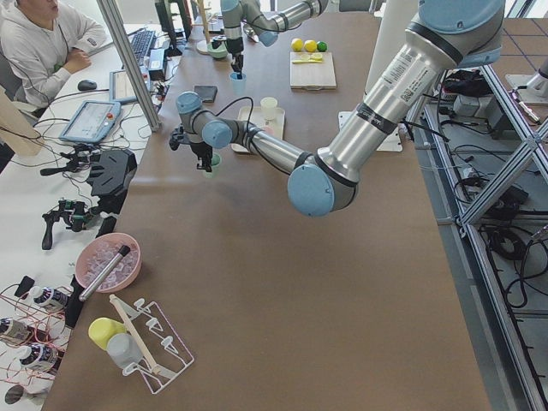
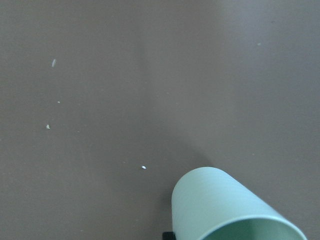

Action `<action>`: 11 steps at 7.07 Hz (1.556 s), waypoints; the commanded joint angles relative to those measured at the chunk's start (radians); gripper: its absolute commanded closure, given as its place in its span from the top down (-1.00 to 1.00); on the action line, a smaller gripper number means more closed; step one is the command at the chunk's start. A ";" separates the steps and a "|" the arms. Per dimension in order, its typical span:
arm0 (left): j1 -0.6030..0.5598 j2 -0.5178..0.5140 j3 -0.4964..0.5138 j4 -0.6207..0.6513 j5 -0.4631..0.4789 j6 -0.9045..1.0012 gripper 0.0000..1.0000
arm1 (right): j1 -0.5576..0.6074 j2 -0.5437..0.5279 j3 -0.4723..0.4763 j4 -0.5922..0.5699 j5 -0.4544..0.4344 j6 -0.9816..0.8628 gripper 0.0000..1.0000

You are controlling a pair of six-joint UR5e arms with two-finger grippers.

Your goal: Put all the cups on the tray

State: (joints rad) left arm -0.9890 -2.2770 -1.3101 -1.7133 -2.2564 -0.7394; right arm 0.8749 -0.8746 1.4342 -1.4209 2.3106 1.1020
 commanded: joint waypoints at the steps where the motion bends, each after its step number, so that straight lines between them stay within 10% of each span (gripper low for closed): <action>1: 0.091 -0.082 -0.005 0.006 0.005 -0.164 -1.00 | -0.078 0.022 -0.001 0.002 -0.051 0.036 -1.00; 6: 0.230 -0.119 -0.006 0.006 0.074 -0.268 -1.00 | -0.140 0.039 -0.034 0.002 -0.112 0.036 -1.00; 7: 0.240 -0.119 -0.006 0.003 0.121 -0.284 0.97 | -0.137 0.042 -0.031 0.003 -0.112 0.030 0.98; 11: 0.147 -0.082 -0.101 0.050 0.059 -0.253 0.97 | 0.020 0.013 0.037 -0.010 0.017 -0.011 1.00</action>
State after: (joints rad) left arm -0.7881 -2.3792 -1.3624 -1.6943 -2.1541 -1.0125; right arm 0.8126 -0.8411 1.4476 -1.4239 2.2485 1.1162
